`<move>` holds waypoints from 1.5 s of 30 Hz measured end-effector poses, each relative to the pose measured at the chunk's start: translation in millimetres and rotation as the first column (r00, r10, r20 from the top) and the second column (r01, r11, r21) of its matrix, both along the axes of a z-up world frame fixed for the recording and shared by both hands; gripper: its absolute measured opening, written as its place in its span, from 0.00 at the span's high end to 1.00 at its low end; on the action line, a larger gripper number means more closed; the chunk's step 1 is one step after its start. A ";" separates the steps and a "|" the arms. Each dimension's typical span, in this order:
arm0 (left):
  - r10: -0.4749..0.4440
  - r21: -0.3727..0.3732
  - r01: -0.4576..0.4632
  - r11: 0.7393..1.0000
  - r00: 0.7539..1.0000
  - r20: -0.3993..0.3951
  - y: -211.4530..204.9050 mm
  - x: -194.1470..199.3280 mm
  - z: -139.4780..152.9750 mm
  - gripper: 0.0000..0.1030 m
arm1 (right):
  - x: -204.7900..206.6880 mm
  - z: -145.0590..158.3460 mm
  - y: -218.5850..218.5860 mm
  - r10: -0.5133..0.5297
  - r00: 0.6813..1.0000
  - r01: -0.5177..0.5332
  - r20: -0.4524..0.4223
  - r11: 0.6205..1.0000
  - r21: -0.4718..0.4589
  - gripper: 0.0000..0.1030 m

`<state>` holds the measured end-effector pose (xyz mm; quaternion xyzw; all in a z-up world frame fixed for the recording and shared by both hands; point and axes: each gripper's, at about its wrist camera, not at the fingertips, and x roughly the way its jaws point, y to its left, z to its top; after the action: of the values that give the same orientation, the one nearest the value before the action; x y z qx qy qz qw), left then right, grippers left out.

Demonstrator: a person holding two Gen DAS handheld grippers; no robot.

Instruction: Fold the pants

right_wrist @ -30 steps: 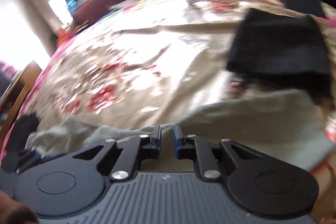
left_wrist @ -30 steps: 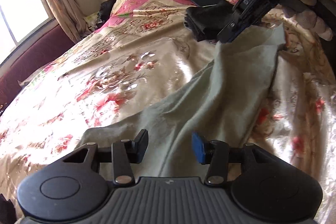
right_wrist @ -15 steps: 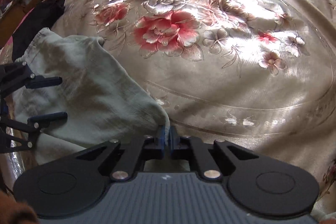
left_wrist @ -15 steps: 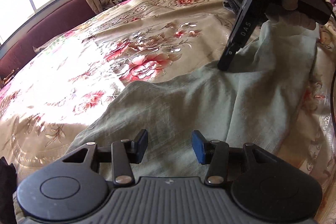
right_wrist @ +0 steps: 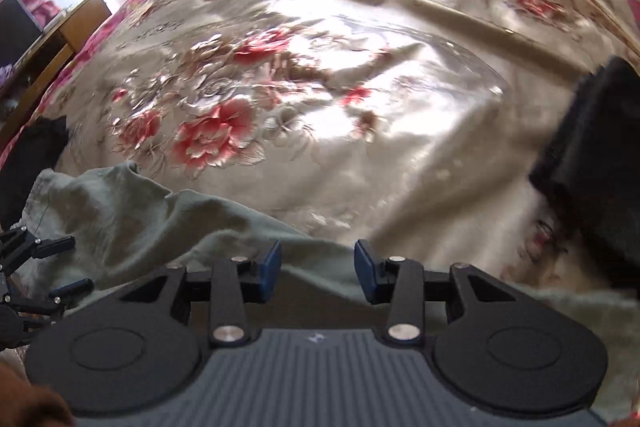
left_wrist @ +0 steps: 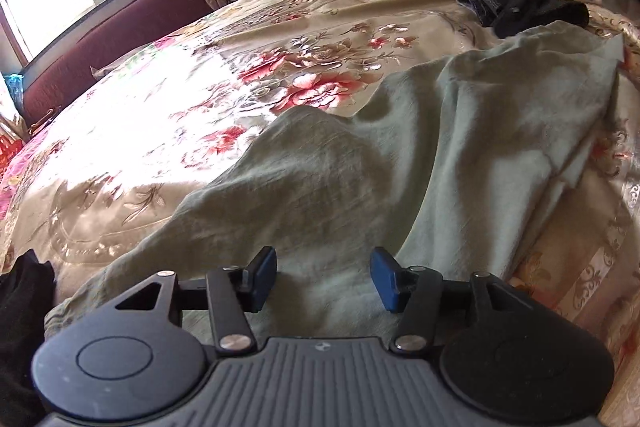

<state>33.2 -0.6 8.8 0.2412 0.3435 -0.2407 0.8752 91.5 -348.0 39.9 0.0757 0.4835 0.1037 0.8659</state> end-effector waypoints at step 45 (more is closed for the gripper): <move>-0.315 0.040 0.316 0.948 0.948 -0.036 -125.2 -76.8 5.2 0.28 | -159.2 -45.1 -206.2 -0.829 0.559 0.725 0.010 0.495 0.480 0.97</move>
<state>-43.7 -125.7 14.0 0.3093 0.3185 -0.3733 0.8146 -67.7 -554.2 -5.2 0.4591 0.2529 -0.1905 0.8300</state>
